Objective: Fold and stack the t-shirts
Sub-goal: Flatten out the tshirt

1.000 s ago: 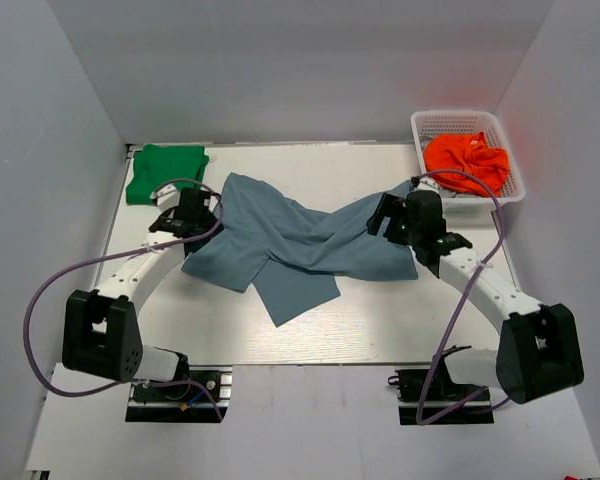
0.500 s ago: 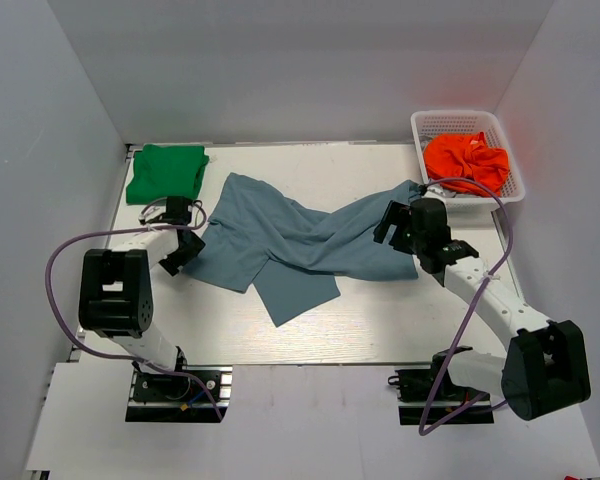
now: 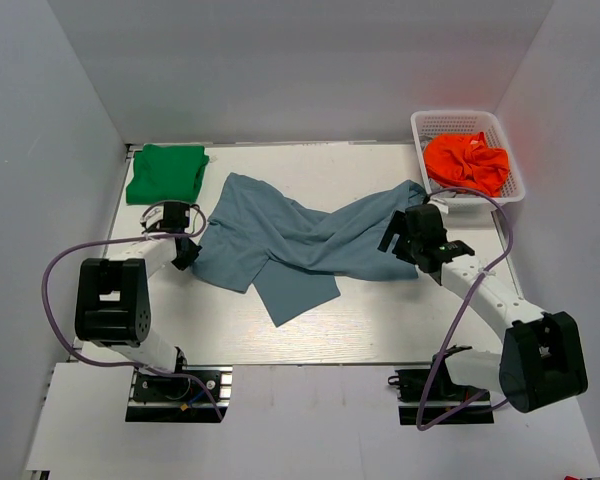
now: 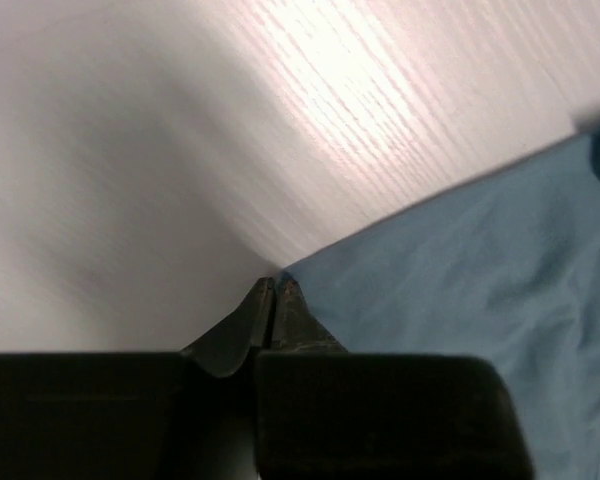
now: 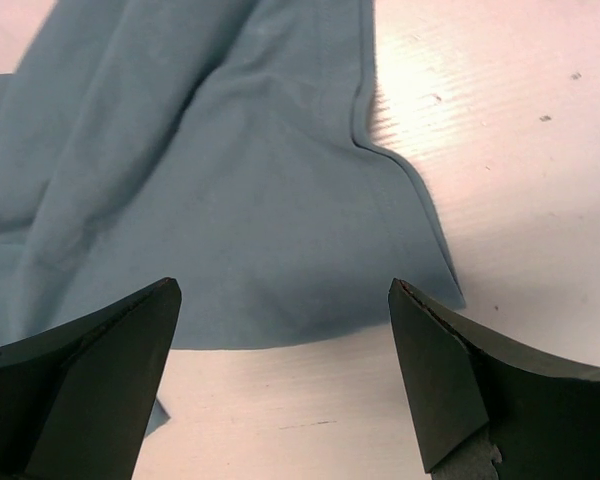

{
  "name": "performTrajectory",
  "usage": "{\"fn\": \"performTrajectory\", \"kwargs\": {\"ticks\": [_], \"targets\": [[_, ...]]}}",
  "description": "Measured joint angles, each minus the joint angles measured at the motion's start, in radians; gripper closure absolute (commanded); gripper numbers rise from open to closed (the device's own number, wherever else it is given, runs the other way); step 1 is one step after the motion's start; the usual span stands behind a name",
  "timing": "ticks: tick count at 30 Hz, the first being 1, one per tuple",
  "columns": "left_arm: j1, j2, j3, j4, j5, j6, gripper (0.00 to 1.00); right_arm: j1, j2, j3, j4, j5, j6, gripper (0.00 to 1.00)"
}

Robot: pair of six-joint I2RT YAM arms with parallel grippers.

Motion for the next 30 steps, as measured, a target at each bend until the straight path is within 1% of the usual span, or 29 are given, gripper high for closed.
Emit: {"fn": "performTrajectory", "kwargs": {"ticks": [1, 7, 13, 18, 19, 21, 22, 24, 27, 28, 29, 30], "targets": [[0.000, -0.003, -0.005, 0.008, 0.011, 0.003, 1.00, 0.000, 0.002, 0.000, -0.009, 0.008, 0.005, 0.10], [-0.002, -0.051, -0.064, 0.068, 0.068, 0.021, 1.00, -0.009, 0.003, -0.003, -0.061, 0.055, 0.043, 0.10], [-0.019, -0.157, -0.151, 0.071, 0.119, 0.038, 1.00, -0.035, 0.008, -0.027, -0.105, 0.102, 0.079, 0.10], [-0.021, -0.253, -0.177, 0.080, 0.180, 0.058, 1.00, -0.063, 0.059, -0.045, -0.103, 0.105, 0.098, 0.10], [-0.021, -0.261, -0.177, 0.084, 0.189, 0.062, 1.00, -0.068, 0.076, -0.046, -0.101, 0.102, 0.102, 0.11], [-0.021, -0.270, -0.177, 0.092, 0.206, 0.066, 1.00, -0.077, 0.108, -0.050, -0.086, 0.095, 0.108, 0.17], [-0.021, -0.270, -0.177, 0.093, 0.216, 0.067, 1.00, -0.082, 0.128, -0.050, -0.082, 0.089, 0.111, 0.23], [-0.021, -0.270, -0.177, 0.092, 0.225, 0.070, 1.00, -0.090, 0.170, -0.050, -0.071, 0.070, 0.123, 0.30], [-0.021, -0.278, -0.177, 0.089, 0.240, 0.072, 1.00, -0.097, 0.197, -0.053, -0.056, 0.053, 0.132, 0.47], [-0.021, -0.282, -0.177, 0.089, 0.243, 0.073, 1.00, -0.098, 0.196, -0.055, -0.053, 0.045, 0.137, 0.53], [-0.021, -0.290, -0.177, 0.089, 0.248, 0.074, 1.00, -0.098, 0.193, -0.059, -0.049, 0.042, 0.139, 0.70], [-0.021, -0.299, -0.178, 0.088, 0.255, 0.074, 1.00, -0.100, 0.187, -0.070, -0.037, 0.034, 0.147, 0.82]]}}
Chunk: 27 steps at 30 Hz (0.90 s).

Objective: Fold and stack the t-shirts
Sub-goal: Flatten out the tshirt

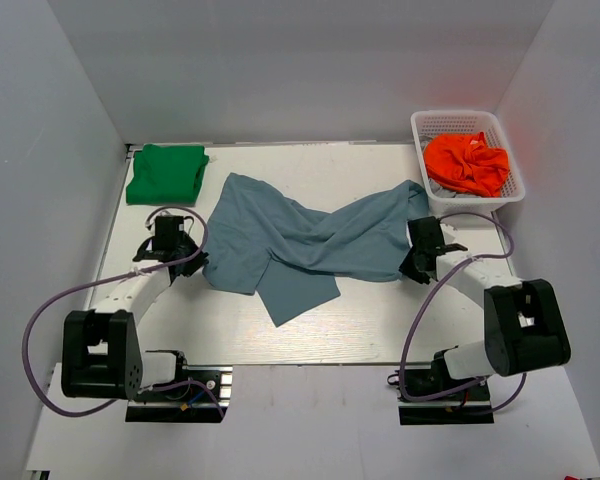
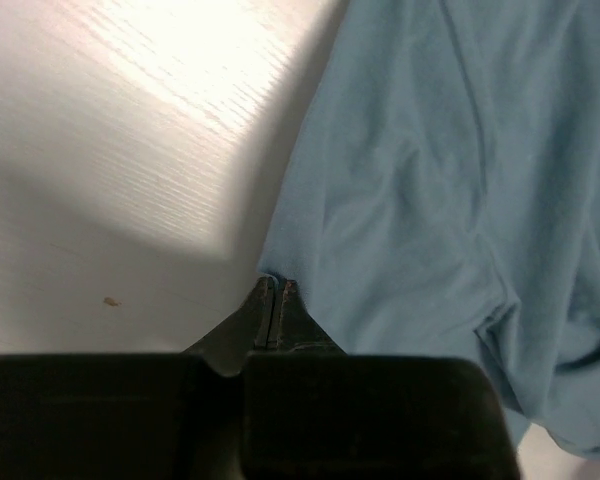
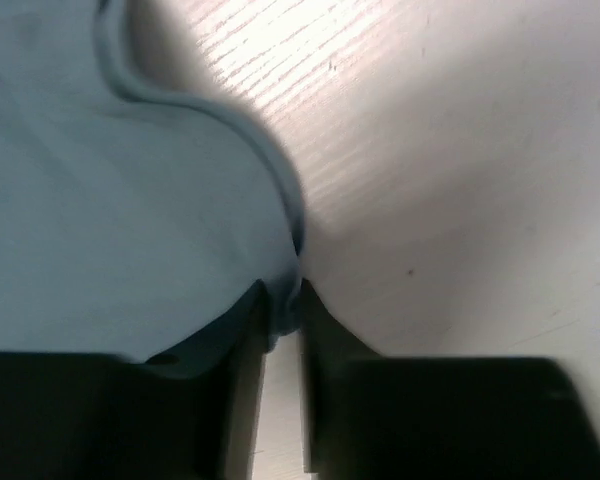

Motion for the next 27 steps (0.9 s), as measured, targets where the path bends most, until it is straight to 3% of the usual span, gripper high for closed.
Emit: {"fn": "performTrajectory", "kwargs": {"ticks": [1, 2, 8, 12, 27], "targets": [[0.000, -0.010, 0.000, 0.000, 0.008, 0.000, 1.00, -0.001, -0.005, -0.008, 0.009, -0.004, 0.003, 0.94], [0.000, -0.024, 0.000, 0.000, 0.017, 0.000, 1.00, -0.001, -0.023, -0.023, 0.016, -0.013, 0.010, 1.00], [0.000, -0.121, 0.023, -0.016, 0.055, 0.000, 1.00, 0.000, -0.124, -0.058, 0.038, -0.011, 0.009, 1.00], [0.000, -0.177, 0.112, -0.027, 0.076, 0.000, 1.00, 0.000, -0.219, 0.003, 0.032, -0.002, -0.022, 1.00], [-0.002, -0.369, 0.726, -0.097, -0.002, 0.006, 1.00, 0.002, -0.561, 0.455, -0.058, 0.111, -0.192, 1.00]]}}
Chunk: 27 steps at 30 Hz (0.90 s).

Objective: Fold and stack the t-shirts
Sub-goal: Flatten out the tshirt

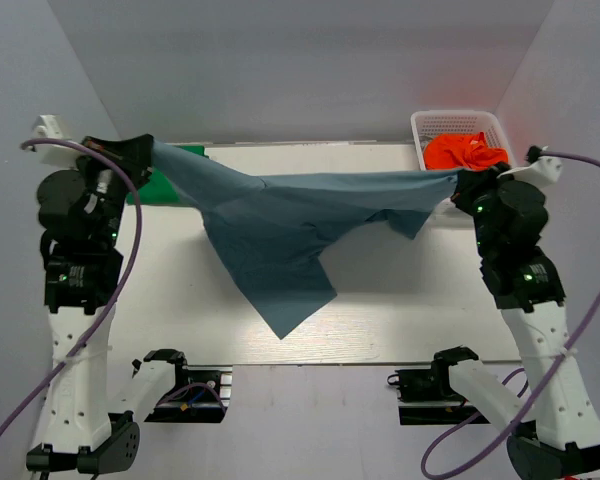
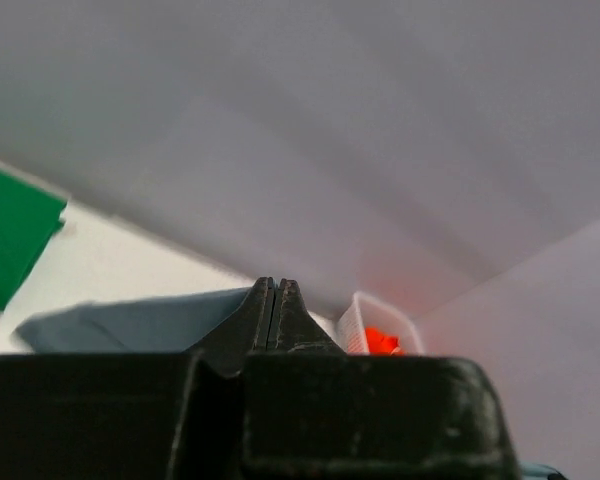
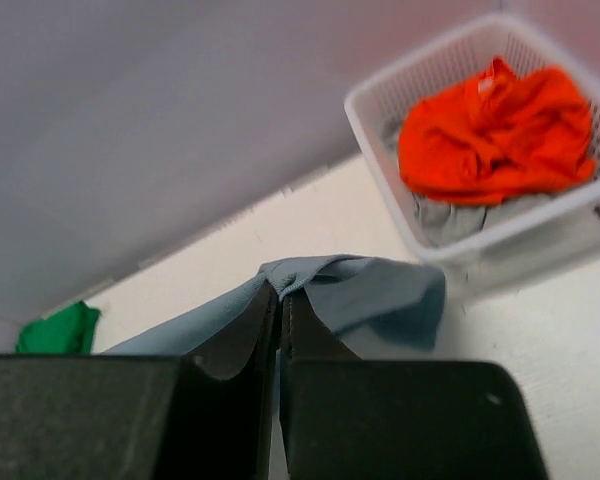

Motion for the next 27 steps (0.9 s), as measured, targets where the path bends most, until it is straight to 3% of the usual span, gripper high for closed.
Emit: {"fn": "performTrajectory", "kwargs": {"ticks": [6, 16, 20, 27], "targets": [[0.002, -0.028, 0.279, -0.089, -0.018, 0.033, 1.00, 0.000, -0.064, 0.220, -0.101, 0.022, -0.047, 1.00], [0.003, 0.000, 0.826, -0.235, -0.026, 0.092, 1.00, 0.000, -0.145, 0.599, -0.180, -0.069, -0.135, 1.00], [0.005, -0.005, 0.889, -0.233, -0.026, 0.109, 1.00, 0.000, -0.164, 0.652, -0.179, -0.078, -0.156, 1.00], [0.007, 0.036, 0.801, -0.175, -0.020, 0.121, 1.00, 0.000, -0.127, 0.570, -0.137, -0.063, -0.182, 1.00]]}}
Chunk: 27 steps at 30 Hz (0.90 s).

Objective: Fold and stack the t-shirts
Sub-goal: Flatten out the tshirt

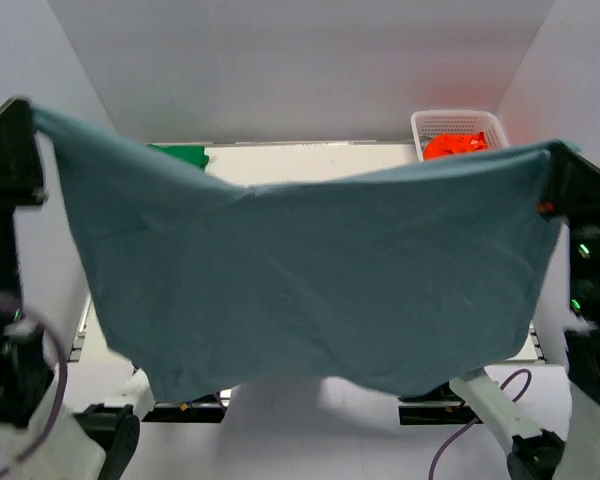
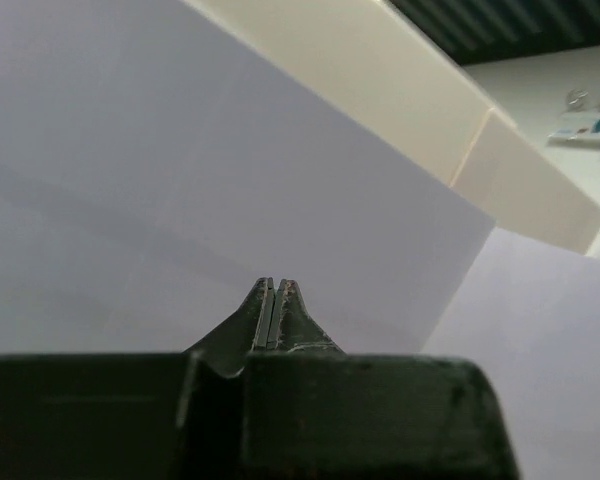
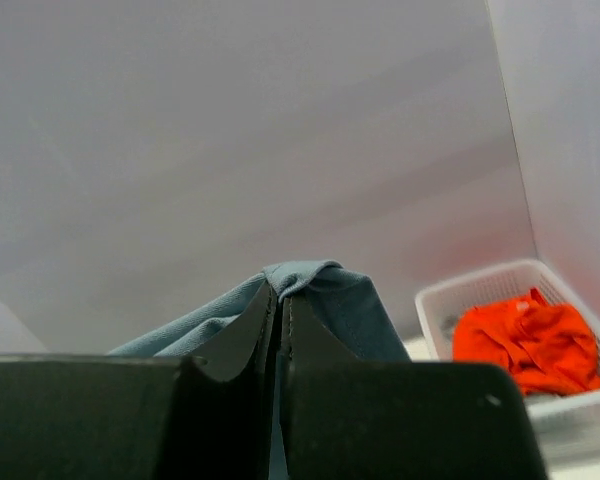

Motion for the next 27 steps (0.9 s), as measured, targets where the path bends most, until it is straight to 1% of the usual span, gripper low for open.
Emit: {"fn": "performTrajectory", "kwargs": {"ticks": [2, 5, 8, 12, 13, 14, 15, 16, 17, 19, 21, 22, 24, 27], "targets": [[0.000, 0.052, -0.036, 0.037, -0.005, 0.008, 1.00, 0.000, 0.053, -0.051, 0.034, 0.014, -0.005, 1.00], [-0.002, 0.186, -0.093, 0.109, -0.024, 0.032, 1.00, 0.000, 0.167, -0.140, 0.099, 0.024, -0.005, 1.00], [-0.003, 0.346, -0.230, 0.227, -0.024, 0.067, 1.00, 0.000, 0.297, -0.263, 0.174, 0.026, 0.000, 1.00], [-0.004, 0.606, -0.426, 0.314, -0.035, 0.108, 1.00, -0.001, 0.534, -0.374, 0.248, 0.027, 0.019, 1.00], [-0.005, 0.681, -0.460, 0.324, -0.041, 0.117, 0.92, -0.001, 0.612, -0.382, 0.267, 0.026, 0.026, 0.96], [-0.005, 0.755, -0.487, 0.332, -0.045, 0.129, 0.87, -0.001, 0.682, -0.383, 0.282, 0.025, 0.031, 0.75], [-0.005, 0.828, -0.497, 0.332, -0.048, 0.136, 0.78, -0.002, 0.763, -0.383, 0.296, 0.023, 0.045, 0.55], [-0.005, 0.894, -0.492, 0.328, -0.048, 0.145, 0.56, -0.004, 0.840, -0.377, 0.303, 0.021, 0.056, 0.32], [-0.006, 0.967, -0.475, 0.316, -0.047, 0.160, 0.51, -0.006, 0.911, -0.365, 0.307, 0.018, 0.064, 0.28], [-0.008, 1.103, -0.402, 0.268, -0.043, 0.175, 0.44, -0.010, 1.029, -0.336, 0.303, 0.003, 0.062, 0.20], [-0.009, 1.205, -0.308, 0.225, -0.038, 0.183, 0.39, -0.011, 1.100, -0.326, 0.301, -0.015, 0.061, 0.19], [-0.009, 1.228, -0.285, 0.216, -0.029, 0.189, 0.01, -0.011, 1.108, -0.326, 0.293, -0.025, 0.062, 0.10], [-0.010, 1.228, -0.290, 0.209, -0.011, 0.196, 0.00, -0.011, 1.094, -0.337, 0.303, -0.045, 0.060, 0.10], [-0.013, 1.131, -0.411, 0.248, 0.025, 0.201, 0.00, -0.011, 1.002, -0.403, 0.342, -0.085, 0.055, 0.10]]}}
